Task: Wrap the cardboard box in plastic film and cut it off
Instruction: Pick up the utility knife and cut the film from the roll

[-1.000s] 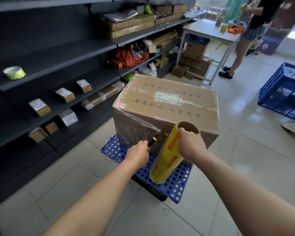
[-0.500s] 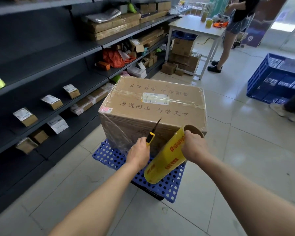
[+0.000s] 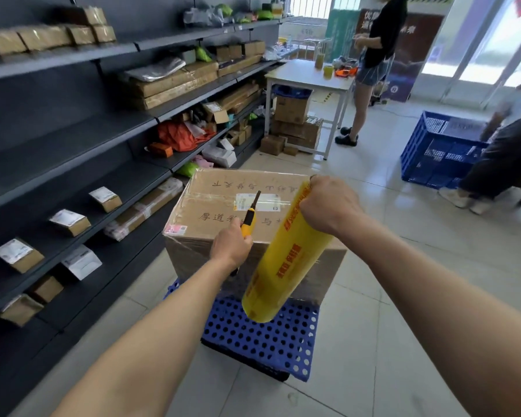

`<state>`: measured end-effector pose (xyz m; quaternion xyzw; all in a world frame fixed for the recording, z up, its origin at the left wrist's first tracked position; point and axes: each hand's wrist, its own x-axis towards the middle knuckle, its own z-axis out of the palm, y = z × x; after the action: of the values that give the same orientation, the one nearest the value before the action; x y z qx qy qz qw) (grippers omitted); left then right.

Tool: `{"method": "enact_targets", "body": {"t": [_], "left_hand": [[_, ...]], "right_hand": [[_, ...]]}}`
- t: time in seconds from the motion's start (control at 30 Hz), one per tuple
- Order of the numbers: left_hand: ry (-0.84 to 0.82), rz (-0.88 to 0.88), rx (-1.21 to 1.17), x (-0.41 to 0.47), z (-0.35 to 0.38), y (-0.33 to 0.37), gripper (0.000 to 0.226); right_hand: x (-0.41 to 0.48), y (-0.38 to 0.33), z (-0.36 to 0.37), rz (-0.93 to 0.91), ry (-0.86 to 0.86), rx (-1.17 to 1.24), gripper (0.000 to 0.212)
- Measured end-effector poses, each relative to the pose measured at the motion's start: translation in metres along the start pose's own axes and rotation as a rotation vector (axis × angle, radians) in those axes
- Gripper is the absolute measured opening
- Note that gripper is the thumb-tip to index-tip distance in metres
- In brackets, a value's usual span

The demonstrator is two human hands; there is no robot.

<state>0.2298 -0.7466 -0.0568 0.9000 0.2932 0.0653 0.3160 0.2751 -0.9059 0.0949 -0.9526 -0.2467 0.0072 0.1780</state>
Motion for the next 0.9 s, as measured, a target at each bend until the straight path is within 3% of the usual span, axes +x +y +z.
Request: {"method": "enact_targets", "body": {"t": [0.23, 0.57, 0.9], "left_hand": [[-0.045, 0.009, 0.041, 0.011, -0.035, -0.005, 0.028], [-0.172, -0.029, -0.029, 0.001, -0.018, -0.024, 0.023], [-0.141, -0.04, -0.053, 0.0, 0.001, -0.006, 0.022]], "right_hand": [[0.009, -0.037, -0.026, -0.009, 0.093, -0.041, 0.007], [-0.018, -0.003, 0.026, -0.047, -0.015, -0.321, 0.005], [-0.032, 0.036, 0.075, -0.017, -0.136, -0.228, 0.009]]}}
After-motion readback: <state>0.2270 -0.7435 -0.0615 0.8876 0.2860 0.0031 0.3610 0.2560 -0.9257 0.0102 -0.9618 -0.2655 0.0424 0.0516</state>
